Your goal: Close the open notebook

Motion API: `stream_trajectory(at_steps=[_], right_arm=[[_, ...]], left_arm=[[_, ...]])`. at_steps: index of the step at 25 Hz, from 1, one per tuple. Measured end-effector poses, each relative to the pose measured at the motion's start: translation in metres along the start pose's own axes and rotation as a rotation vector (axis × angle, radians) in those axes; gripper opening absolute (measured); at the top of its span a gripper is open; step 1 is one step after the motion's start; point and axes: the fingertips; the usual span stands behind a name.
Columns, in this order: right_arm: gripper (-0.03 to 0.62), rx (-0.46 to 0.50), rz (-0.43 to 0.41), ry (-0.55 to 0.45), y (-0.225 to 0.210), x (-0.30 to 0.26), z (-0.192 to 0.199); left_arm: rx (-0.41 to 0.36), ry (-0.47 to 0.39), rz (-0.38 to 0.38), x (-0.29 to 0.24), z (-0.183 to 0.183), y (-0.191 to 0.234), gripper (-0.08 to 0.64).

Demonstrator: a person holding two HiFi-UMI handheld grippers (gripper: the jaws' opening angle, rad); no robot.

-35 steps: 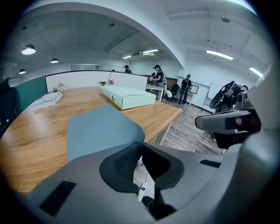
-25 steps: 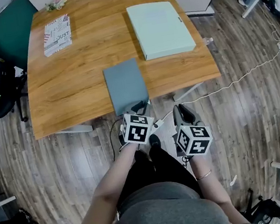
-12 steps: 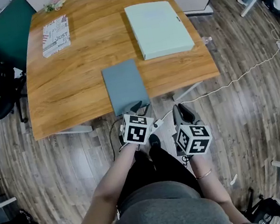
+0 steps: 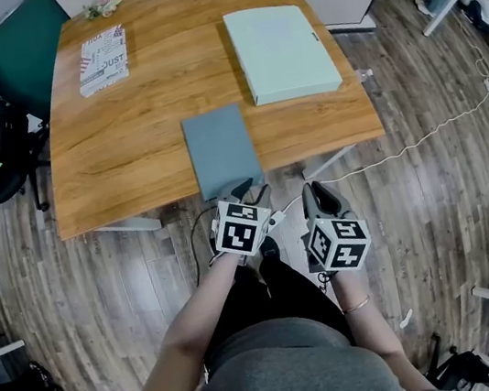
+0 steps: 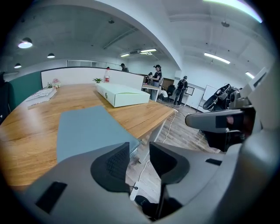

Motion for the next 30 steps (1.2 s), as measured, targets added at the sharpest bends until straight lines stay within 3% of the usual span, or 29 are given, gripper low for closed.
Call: stream_trajectory(at_steps=[11, 30], right_arm=[[0.061, 0.016, -0.037, -0.016, 0.015, -0.002, -0.005], [0.046, 0.079, -0.161, -0.039, 0.075, -0.006, -0.016]], left_arm=[[0.075, -0.115, -0.052, 0.032, -0.015, 0.016, 0.114], [0.206, -0.266, -0.234, 0.114, -0.008, 0.070, 0.046]])
Point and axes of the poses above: the fingertips, and each gripper's own axes: x backward along the fingers, y to its left, z out of its underside, and after that the axes turned 11 degrees about -x, right-handed
